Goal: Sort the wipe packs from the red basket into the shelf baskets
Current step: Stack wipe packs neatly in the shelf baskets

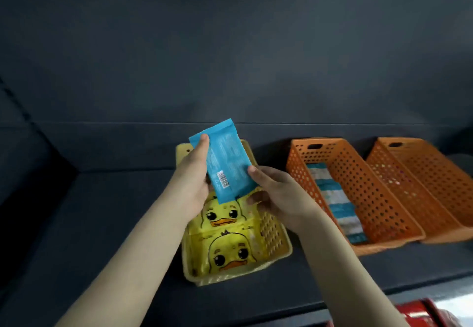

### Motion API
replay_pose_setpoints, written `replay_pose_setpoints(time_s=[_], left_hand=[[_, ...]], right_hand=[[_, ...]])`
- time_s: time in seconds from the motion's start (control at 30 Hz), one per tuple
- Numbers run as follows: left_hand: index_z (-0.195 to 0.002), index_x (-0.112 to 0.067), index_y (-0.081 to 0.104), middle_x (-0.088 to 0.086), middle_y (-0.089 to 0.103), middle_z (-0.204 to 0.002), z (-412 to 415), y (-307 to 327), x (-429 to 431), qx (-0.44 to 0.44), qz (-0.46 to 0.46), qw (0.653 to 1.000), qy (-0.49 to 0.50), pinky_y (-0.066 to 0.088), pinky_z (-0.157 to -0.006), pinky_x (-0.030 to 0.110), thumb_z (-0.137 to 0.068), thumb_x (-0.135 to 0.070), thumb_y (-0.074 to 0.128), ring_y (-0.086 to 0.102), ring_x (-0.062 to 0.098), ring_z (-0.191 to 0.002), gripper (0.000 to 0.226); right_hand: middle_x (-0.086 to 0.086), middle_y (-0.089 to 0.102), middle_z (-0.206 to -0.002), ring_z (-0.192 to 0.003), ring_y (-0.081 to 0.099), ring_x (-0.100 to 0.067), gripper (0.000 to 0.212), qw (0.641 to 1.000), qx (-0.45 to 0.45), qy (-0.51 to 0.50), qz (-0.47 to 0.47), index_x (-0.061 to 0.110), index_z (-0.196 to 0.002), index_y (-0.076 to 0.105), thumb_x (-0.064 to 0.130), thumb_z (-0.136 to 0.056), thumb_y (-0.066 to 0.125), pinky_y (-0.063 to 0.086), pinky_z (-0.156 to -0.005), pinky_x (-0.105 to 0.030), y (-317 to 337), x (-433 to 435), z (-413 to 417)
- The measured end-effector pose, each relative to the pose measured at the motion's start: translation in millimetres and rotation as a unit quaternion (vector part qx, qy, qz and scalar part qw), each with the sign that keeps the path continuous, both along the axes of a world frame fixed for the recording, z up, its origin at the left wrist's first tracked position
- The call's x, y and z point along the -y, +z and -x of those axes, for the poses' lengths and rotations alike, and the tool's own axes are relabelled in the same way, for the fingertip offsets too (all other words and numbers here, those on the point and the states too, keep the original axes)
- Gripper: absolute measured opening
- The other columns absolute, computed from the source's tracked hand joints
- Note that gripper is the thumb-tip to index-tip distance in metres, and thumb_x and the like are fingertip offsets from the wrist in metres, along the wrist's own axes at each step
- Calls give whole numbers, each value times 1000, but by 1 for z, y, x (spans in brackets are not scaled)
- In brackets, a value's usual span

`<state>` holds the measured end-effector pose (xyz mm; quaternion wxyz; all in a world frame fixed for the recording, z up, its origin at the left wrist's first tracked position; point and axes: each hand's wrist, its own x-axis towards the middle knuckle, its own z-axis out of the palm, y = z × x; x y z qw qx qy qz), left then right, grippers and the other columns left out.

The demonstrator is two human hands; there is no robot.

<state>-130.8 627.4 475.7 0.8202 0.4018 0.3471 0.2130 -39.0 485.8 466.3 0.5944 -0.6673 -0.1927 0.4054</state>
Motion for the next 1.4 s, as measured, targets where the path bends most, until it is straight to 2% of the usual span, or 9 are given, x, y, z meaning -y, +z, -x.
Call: replay_pose_setpoints(time_s=[0.13,0.27,0.4,0.53,0.63,0.77,1.07,1.23,1.4], left_hand=[[-118,-26,61,-1,72,-108,-25,2,24,-66,-10,997,-46,55,-76,40,-83,-76,42,69,20,-99,64],[-127,-32,53,2,68,-116,-48,5,55,-52,18,989,-137,56,-80,44,-82,-80,37,66,21,-104,68],[-124,-22,57,11,64,-120,-83,9,96,-29,27,990,-133,54,-87,39,-95,-52,49,61,29,-111,43],[-118,-17,63,10,72,-114,-111,6,123,18,42,990,-132,58,-74,32,-98,-24,51,69,22,-103,24],[-115,-14,65,6,74,-109,-126,-6,140,29,-35,993,-110,59,-71,26,-96,-5,53,71,16,-97,24],[-110,-12,66,4,75,-102,-138,-19,155,16,-100,990,-95,59,-69,26,-91,-6,62,72,17,-95,21],[-125,-24,62,-18,66,-120,-157,-41,140,-80,-365,927,21,46,-96,16,-97,-18,58,58,-4,-112,30],[-146,-34,37,-18,42,-135,-154,-63,128,-133,-242,958,-74,39,-91,22,-94,-28,63,43,4,-126,59],[-135,-41,49,-12,63,-121,-157,-67,128,-131,-148,970,-142,52,-72,28,-95,-22,61,62,8,-106,46]], right_hand=[[-6,74,-88,-74,72,-19,14,992,-63,-86,-62,11,-91,74,23,-88,67,59,-65,-26,-2,36,-23],[-9,75,-95,-100,71,-22,37,975,-36,-169,-137,-3,-96,72,31,-81,72,57,-83,-28,-6,71,-51],[-11,75,-92,-97,70,-25,49,972,68,-210,-82,11,-81,77,57,-63,81,54,-89,-35,-5,107,-83],[-2,72,-93,-89,70,-20,14,961,111,-231,-103,20,-70,69,21,-76,81,57,-82,-39,-7,136,-120],[-4,70,-106,-91,72,-23,31,964,41,-236,-118,16,-102,64,8,-76,80,60,-76,-41,-12,151,-144],[-9,73,-107,-97,72,-27,39,982,-93,-116,-115,11,-114,62,17,-78,77,59,-67,-32,-21,165,-170],[-5,75,-99,-89,73,-19,23,988,70,-117,-66,14,-103,64,13,-83,75,61,-70,-34,-26,163,-200],[8,65,-99,-89,67,-10,41,965,224,-117,72,26,-111,49,12,-82,75,59,-69,-30,-25,153,-195],[6,56,-111,-87,67,-17,46,946,199,171,193,36,-112,49,14,-81,74,58,-59,-23,-23,177,-189]])
